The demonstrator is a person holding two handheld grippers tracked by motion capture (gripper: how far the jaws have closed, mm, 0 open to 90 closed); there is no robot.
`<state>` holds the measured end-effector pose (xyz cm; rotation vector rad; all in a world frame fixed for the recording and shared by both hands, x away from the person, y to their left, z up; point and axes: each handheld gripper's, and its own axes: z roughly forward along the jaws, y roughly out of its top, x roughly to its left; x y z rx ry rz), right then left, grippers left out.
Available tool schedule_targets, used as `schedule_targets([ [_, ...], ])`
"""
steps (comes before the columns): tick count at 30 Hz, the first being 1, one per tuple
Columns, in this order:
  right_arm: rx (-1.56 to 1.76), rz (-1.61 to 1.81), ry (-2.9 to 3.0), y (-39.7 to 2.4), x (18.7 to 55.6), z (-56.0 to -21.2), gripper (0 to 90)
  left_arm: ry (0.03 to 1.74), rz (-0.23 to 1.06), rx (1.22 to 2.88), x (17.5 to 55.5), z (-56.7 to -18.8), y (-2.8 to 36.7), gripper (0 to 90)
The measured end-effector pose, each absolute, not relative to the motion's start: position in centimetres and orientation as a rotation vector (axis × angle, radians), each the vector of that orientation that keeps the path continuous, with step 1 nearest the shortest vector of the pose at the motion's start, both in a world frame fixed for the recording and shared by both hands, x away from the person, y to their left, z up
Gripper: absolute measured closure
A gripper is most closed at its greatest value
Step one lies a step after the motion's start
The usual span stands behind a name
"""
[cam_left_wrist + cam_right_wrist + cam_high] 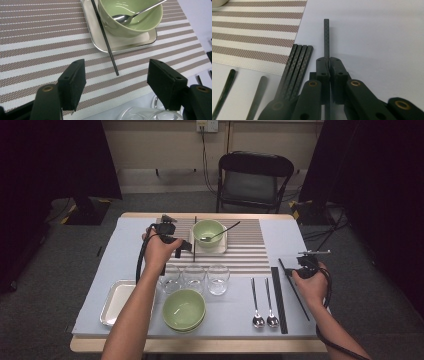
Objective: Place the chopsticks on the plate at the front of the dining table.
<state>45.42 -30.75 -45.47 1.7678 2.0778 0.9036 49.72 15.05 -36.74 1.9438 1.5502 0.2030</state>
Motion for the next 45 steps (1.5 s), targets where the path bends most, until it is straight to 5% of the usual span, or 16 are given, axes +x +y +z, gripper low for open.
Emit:
schedule_targets([
  [16, 1.765, 1.032, 2.071, -31.2, 46.1, -42.7, 86.6, 1.532, 0.183, 1.943, 49.6, -36.7, 14.4, 30.6],
  [45, 1.558, 0.831, 2.176, -30.2, 46.1, -45.9, 81.0, 1.528, 0.192, 1.941, 49.4, -36.5, 14.5, 30.8],
])
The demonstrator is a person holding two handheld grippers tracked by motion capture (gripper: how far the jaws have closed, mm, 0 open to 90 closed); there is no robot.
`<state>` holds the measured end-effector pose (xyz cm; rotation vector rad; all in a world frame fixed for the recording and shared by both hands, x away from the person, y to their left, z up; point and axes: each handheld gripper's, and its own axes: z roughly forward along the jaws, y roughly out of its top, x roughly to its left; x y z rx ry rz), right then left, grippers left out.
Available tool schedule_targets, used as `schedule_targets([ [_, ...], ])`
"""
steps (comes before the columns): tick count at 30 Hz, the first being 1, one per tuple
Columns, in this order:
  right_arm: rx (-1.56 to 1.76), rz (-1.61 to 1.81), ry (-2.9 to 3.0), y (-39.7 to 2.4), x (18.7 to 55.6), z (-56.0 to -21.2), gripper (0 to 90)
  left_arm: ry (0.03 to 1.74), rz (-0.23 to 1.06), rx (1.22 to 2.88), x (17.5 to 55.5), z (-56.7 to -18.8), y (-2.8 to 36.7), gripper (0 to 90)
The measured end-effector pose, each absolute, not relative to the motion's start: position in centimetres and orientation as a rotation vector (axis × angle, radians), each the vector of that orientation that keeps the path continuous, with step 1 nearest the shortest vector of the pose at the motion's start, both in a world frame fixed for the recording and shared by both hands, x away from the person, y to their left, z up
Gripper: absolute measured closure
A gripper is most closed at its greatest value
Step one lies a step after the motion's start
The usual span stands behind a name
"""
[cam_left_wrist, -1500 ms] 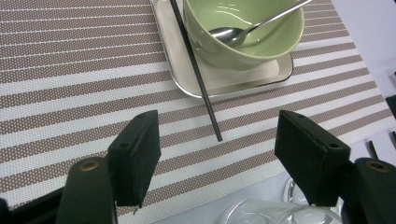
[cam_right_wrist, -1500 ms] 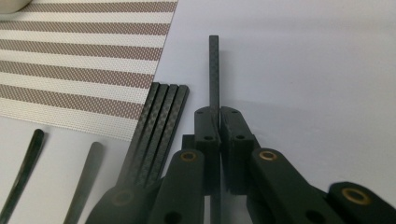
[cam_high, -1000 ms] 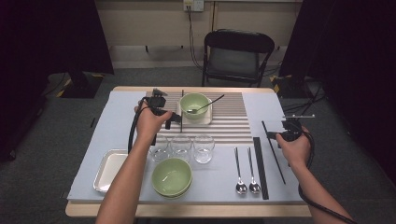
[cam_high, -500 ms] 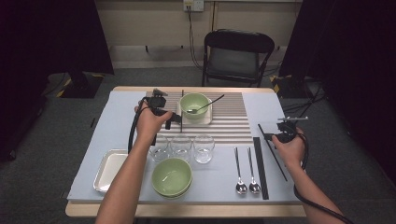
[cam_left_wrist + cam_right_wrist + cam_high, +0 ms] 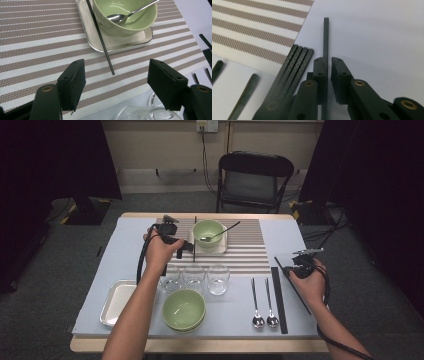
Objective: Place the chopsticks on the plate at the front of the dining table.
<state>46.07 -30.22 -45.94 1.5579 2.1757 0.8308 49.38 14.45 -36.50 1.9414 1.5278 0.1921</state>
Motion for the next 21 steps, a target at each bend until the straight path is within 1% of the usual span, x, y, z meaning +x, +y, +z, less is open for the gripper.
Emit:
schedule_targets([
  [1, 1.55, 0.838, 2.175, -30.38, 45.74, -46.04, 79.7, 1.523, 0.194, 1.945, 49.35, -36.48, 14.42, 30.8],
  [3, 1.543, 0.842, 2.176, -30.47, 45.62, -46.06, 80.4, 1.522, 0.192, 1.943, 49.29, -36.49, 14.26, 30.8],
  [4, 1.541, 0.83, 2.179, -30.47, 45.43, -46.05, 85.8, 1.522, 0.196, 1.946, 49.28, -36.47, 14.25, 30.8],
  [21, 1.636, 0.892, 2.18, -30.97, 46.04, -45.75, 86.7, 1.483, 0.178, 1.956, 48.98, -36.3, 13.95, 30.6],
])
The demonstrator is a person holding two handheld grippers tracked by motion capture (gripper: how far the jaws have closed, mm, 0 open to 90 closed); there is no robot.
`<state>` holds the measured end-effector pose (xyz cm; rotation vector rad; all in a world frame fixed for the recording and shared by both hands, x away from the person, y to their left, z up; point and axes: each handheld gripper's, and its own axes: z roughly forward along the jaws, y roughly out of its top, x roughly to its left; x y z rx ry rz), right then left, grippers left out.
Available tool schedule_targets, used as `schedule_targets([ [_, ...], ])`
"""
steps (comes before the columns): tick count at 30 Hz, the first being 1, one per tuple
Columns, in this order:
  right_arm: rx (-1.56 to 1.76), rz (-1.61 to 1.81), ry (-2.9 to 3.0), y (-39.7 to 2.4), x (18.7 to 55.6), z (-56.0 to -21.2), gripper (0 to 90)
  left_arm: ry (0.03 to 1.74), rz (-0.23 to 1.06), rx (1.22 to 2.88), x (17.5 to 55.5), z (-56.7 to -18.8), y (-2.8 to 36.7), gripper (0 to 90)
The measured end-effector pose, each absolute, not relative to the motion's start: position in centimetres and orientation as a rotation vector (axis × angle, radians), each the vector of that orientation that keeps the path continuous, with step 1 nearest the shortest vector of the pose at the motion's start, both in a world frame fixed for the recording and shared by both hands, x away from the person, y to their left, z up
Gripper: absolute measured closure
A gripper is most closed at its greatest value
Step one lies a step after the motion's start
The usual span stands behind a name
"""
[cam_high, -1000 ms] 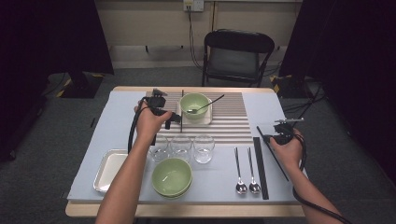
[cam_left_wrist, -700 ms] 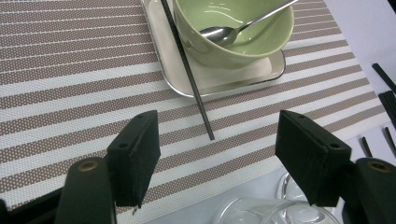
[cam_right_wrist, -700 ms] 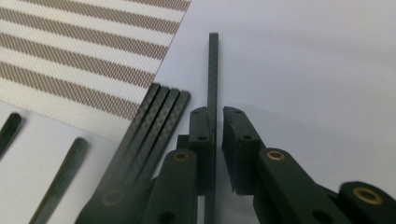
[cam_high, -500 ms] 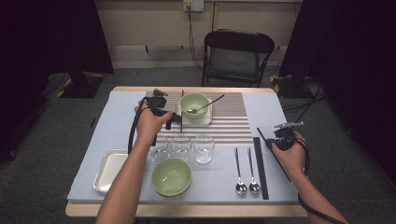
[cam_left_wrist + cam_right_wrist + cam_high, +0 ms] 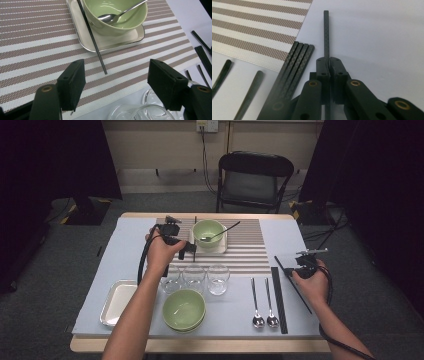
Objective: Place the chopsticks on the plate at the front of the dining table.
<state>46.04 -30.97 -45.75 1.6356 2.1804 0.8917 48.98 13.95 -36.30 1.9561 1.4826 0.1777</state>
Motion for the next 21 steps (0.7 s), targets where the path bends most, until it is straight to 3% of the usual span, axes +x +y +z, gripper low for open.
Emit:
schedule_targets([
  [21, 1.6, 1.02, 2.138, -29.8, 46.9, -40.7, 86.7, 1.447, 0.173, 1.962, 48.5, -35.7, 13.7, 30.6],
])
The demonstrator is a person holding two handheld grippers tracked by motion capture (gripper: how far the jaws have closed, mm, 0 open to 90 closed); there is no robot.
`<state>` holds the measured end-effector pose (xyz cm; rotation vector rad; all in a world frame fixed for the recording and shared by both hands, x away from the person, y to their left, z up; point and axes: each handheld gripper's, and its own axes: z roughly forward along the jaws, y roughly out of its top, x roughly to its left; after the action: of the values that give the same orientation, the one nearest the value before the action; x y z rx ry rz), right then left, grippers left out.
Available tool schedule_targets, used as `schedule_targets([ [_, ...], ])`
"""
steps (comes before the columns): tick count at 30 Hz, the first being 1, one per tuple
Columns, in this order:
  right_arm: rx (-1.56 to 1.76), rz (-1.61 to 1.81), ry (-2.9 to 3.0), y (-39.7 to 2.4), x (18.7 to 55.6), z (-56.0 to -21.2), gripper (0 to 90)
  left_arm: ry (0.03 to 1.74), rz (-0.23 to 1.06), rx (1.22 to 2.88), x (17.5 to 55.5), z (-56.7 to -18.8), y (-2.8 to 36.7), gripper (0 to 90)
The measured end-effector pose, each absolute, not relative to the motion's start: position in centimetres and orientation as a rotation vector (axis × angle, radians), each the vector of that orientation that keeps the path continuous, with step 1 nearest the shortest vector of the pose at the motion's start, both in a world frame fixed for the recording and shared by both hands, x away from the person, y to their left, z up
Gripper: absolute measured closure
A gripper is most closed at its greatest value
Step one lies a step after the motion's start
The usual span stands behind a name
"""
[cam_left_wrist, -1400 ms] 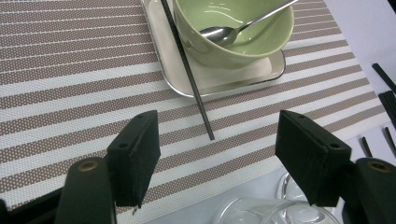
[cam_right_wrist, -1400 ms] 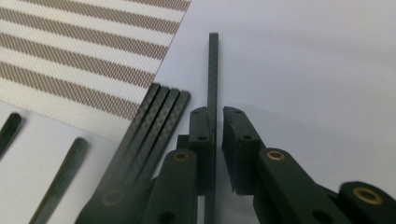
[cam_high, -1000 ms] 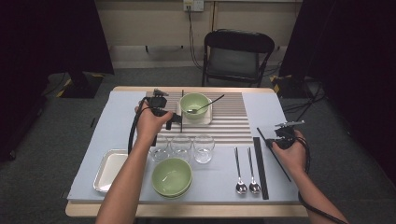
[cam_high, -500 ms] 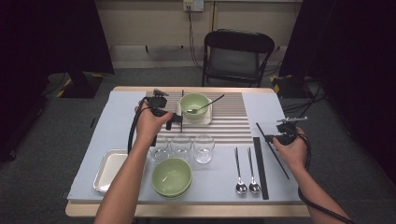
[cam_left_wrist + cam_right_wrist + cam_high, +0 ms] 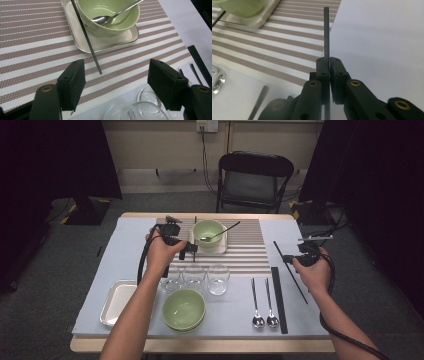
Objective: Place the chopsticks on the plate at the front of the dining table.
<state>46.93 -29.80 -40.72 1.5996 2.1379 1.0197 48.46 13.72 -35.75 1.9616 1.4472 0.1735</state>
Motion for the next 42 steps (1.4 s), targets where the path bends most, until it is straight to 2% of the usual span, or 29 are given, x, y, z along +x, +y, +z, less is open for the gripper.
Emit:
schedule_targets([
  [25, 1.524, 1.195, 2.126, -25.4, 47.8, -35.5, 86.7, 1.326, 0.123, 2.007, 47.3, -34.5, 10.6, 30.0],
  [42, 1.489, 1.239, 2.136, -22.6, 48.2, -33.9, 86.7, 1.28, 0.114, 2.023, 46.6, -34.3, 9.0, 29.9],
])
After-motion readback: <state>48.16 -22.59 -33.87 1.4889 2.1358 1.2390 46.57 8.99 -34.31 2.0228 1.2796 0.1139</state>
